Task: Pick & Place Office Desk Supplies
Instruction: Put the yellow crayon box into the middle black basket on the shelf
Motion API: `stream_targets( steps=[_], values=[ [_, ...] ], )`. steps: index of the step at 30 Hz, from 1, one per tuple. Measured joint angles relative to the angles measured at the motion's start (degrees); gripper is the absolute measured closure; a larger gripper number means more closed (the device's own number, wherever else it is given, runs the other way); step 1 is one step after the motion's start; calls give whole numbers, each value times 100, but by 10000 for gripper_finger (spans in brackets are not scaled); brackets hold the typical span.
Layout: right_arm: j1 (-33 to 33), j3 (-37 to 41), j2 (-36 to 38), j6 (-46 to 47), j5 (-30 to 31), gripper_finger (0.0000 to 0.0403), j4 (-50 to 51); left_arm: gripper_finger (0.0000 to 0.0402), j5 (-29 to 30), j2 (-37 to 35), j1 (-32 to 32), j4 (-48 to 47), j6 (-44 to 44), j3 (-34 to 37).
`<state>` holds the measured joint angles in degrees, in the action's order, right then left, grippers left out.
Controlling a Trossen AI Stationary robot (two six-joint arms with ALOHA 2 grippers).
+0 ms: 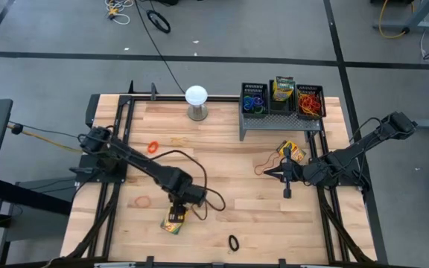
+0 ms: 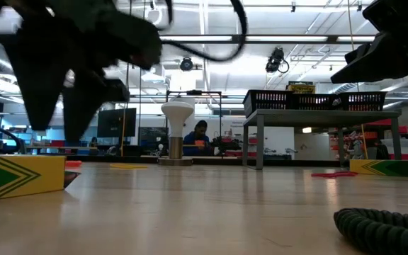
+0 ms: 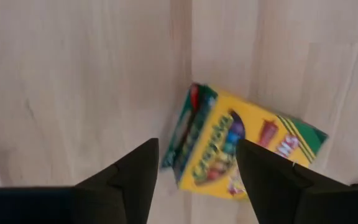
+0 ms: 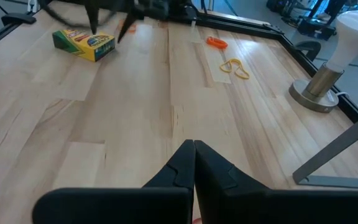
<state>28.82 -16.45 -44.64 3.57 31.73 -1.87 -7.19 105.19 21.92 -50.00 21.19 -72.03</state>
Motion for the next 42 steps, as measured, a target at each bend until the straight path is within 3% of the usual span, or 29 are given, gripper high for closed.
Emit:
stream_targets(
  steps=[5, 11, 24, 29, 37, 42],
  values=[
    [-2, 0, 0, -1, 0, 396, 7, 178, -393, 328, -338, 195, -659, 0],
    [-1, 0, 0, -2, 1, 396, 45, 182, -1023, 494, -488, 318, -864, 0],
    [0, 0, 0, -10, 2, 396, 42, 242, -1088, 754, -241, 376, -1111, -28],
    [-1, 0, 0, -50, 4, 396, 36, 284, -1065, 752, -239, 381, -1138, -46],
    [0, 0, 0, -55, 4, 396, 23, 385, -1100, 756, -241, 381, -1239, -68],
    [-1, 0, 1, -53, 4, 396, 20, 396, -1017, 693, -237, 443, -1252, -57]
  ],
)
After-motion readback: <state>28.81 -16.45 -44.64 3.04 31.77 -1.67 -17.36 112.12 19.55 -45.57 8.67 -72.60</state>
